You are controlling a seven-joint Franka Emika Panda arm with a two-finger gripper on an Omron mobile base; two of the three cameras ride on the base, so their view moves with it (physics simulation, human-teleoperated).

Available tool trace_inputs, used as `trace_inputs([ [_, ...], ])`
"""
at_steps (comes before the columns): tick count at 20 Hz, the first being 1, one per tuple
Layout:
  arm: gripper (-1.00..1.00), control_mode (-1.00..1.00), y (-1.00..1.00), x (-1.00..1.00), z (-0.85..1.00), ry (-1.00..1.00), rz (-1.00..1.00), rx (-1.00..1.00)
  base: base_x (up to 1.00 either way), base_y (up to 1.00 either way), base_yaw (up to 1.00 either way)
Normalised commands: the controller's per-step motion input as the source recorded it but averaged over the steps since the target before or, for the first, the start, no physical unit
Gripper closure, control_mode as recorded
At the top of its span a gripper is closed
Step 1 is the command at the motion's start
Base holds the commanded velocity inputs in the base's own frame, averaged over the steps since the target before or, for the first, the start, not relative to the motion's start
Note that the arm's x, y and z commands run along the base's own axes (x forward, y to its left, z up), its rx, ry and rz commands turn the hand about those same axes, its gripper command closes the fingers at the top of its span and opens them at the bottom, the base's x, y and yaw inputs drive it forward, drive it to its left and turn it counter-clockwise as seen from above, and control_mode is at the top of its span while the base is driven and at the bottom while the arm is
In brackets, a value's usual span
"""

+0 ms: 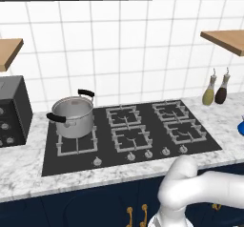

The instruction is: Pick the kettle from the counter and place it on a stove burner. Then turn the burner on.

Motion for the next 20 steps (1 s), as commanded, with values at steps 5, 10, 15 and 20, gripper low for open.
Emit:
trace_inputs([
  [5, -1.0, -1.0, -0.02, 0.26, -0.11, 0.0, 0.09, 0.0, 0.0, 0.0, 0.0],
  [10, -1.0, -1.0, -0.18, 0.2, -0.05, 0.0, 0.08, 0.0, 0.0, 0.0, 0.0],
  [15, -1.0, -1.0, -0.13, 0.16, -0.1, 0.0, 0.1, 0.0, 0.0, 0.0, 0.0],
  [20, 1.0, -1.0, -0.02, 0.01, -0.24, 0.0, 0.11, 0.0, 0.0, 0.0, 0.0],
])
